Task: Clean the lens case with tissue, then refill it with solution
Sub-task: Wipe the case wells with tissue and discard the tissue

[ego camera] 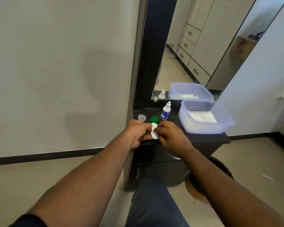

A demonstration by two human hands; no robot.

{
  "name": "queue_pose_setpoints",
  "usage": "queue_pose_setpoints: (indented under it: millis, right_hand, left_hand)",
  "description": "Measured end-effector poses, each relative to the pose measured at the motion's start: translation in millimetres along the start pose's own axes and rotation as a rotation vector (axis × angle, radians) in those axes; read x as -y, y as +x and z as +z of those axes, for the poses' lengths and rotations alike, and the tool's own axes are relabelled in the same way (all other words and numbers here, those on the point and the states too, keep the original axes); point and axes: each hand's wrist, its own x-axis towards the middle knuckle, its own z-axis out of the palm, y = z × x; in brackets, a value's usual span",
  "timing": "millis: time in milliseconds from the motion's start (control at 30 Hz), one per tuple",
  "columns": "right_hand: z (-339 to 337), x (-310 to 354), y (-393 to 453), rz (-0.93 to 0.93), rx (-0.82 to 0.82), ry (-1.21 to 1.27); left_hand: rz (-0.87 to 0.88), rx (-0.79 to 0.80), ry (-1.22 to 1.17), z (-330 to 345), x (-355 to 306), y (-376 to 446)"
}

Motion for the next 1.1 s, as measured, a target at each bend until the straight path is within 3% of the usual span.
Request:
queue_pose_setpoints:
  millis: [133,267,367,867,1100]
  right_hand:
    - [4.9,-4.3,-3.7,0.176,-0.075,0.154]
    - [6.9,-7.9,-15.3,0.381,-0.189,0.697]
    - [2.6,-13.5,-12.5,0.462,-0.141,0.876]
    - [2.1,-18.7,-3.8,0.528,-0.028,0.984]
    - [8.5,-16.5,-7.1,0.488,-0.100,0.928]
  left_hand:
    - [0.000,0.000,-0.008,0.9,1.1,0.3]
    - [0.008,-0.011,-0.034,1.4,0.2,-0.1]
    - [0.001,-0.019,-0.041,1.8,-0.5,0.7]
    - [0.004,-0.069,0.008,6.0,-0.8,-1.4]
    - [-0.003,-0.081,0.003,6.1,-1.7,-3.1]
